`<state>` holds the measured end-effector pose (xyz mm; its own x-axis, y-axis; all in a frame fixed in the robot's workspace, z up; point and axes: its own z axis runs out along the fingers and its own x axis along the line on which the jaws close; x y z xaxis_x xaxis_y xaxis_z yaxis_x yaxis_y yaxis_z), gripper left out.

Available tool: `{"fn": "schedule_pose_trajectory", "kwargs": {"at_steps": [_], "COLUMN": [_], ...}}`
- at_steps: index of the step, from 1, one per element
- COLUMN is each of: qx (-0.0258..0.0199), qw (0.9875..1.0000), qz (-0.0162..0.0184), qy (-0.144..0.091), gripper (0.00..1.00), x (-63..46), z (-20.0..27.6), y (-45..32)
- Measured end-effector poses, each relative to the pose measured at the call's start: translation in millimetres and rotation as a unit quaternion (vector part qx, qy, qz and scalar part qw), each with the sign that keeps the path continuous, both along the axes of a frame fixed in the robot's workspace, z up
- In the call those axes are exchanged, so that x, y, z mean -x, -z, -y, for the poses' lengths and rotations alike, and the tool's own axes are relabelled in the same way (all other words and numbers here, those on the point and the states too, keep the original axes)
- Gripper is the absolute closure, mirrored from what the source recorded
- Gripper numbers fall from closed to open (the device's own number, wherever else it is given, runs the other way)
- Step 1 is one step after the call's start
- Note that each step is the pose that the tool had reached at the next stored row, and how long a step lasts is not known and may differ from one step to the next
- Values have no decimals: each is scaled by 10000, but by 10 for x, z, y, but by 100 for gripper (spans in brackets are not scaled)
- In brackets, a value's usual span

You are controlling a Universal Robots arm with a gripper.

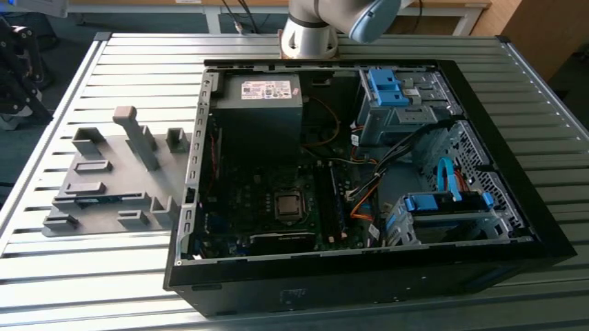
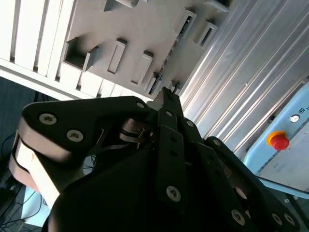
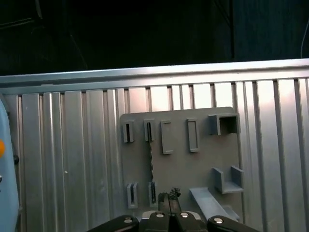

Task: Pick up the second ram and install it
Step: 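Pick up the second ram and move it above second insertion slot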

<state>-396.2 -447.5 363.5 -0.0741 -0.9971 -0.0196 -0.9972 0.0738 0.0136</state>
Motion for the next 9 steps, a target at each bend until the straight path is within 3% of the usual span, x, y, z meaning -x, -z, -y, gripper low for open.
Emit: {"fn": "schedule_pose_trajectory", "kwargs": {"at_steps": [2, 6, 7, 9], "qx": [-46, -48, -48, -48], "qw": [10000, 9997, 9994, 9988], "qz": [-1, -2, -3, -3], "qy": [-23, -253, -330, -479], "gripper": [89, 84, 76, 76], "x": [0, -1, 0, -1], "z": [-1, 0, 0, 0], "y": [3, 13, 14, 20]}}
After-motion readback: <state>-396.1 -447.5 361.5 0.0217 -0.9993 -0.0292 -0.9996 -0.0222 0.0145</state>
